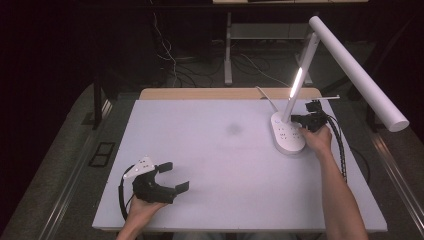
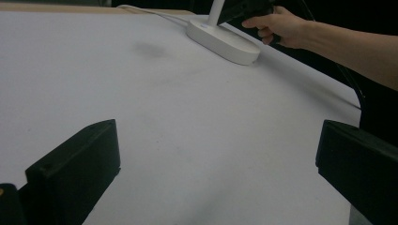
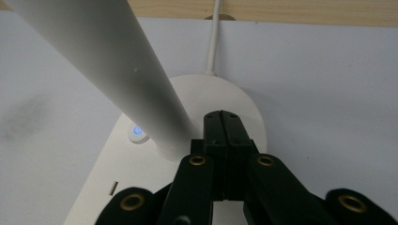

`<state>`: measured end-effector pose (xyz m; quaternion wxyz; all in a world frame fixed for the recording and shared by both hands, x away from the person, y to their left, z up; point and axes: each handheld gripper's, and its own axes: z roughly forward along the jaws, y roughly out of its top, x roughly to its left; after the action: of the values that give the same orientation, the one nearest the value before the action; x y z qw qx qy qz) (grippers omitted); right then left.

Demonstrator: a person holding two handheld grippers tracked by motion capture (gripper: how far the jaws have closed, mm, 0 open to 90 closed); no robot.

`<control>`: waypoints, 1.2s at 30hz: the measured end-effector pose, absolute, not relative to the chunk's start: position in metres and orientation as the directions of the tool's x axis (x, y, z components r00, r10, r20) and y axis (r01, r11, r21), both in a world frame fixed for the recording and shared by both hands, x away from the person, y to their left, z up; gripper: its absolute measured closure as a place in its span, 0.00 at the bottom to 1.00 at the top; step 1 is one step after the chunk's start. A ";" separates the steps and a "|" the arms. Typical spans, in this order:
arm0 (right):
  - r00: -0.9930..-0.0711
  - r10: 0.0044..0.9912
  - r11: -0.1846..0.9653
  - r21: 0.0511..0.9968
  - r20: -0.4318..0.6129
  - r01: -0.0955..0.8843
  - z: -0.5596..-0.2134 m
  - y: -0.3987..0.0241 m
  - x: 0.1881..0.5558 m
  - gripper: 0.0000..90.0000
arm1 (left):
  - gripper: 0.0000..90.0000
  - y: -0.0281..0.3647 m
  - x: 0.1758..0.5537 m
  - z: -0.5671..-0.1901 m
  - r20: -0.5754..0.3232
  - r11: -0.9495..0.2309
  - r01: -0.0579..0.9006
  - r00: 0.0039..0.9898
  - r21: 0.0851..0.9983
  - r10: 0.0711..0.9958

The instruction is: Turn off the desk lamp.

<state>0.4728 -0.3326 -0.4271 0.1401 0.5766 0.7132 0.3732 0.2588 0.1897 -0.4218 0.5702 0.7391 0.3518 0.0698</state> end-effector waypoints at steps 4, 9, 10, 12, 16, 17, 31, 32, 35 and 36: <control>-0.301 0.928 0.068 0.695 0.220 0.716 -0.425 -0.332 0.473 1.00 | 0.00 0.190 0.261 -0.423 -0.306 -0.097 0.447 0.739 0.890 0.601; -0.313 0.922 0.068 0.702 0.228 0.709 -0.427 -0.334 0.475 1.00 | 0.00 0.188 0.262 -0.423 -0.304 -0.105 0.449 0.740 0.887 0.599; -0.313 0.922 0.068 0.702 0.228 0.709 -0.427 -0.334 0.475 1.00 | 0.00 0.188 0.262 -0.423 -0.304 -0.104 0.449 0.741 0.887 0.599; -0.308 0.917 0.046 0.700 0.253 0.713 -0.428 -0.337 0.474 1.00 | 0.00 0.188 0.261 -0.423 -0.302 -0.108 0.447 0.743 0.888 0.598; -0.314 0.919 0.063 0.699 0.237 0.712 -0.428 -0.336 0.474 1.00 | 0.00 0.189 0.261 -0.423 -0.301 -0.107 0.446 0.742 0.888 0.599; -0.308 0.922 0.058 0.701 0.236 0.711 -0.429 -0.334 0.473 1.00 | 0.00 0.189 0.261 -0.423 -0.301 -0.105 0.446 0.742 0.889 0.599; -0.315 0.930 0.098 0.699 0.189 0.708 -0.425 -0.330 0.475 1.00 | 0.00 0.189 0.262 -0.423 -0.306 -0.099 0.449 0.738 0.888 0.601; -0.315 0.929 0.094 0.698 0.194 0.709 -0.425 -0.331 0.475 1.00 | 0.00 0.189 0.262 -0.423 -0.306 -0.100 0.449 0.739 0.888 0.601; -0.322 0.926 0.097 0.699 0.198 0.708 -0.425 -0.333 0.476 1.00 | 0.00 0.189 0.261 -0.423 -0.302 -0.105 0.446 0.742 0.889 0.599; -0.319 0.924 0.088 0.696 0.210 0.713 -0.426 -0.333 0.475 1.00 | 0.00 0.189 0.261 -0.423 -0.301 -0.105 0.446 0.742 0.889 0.599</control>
<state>0.4754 -0.3333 -0.4255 0.1431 0.5657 0.7235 0.3688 0.2610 0.1890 -0.4227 0.5683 0.7403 0.3528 0.0675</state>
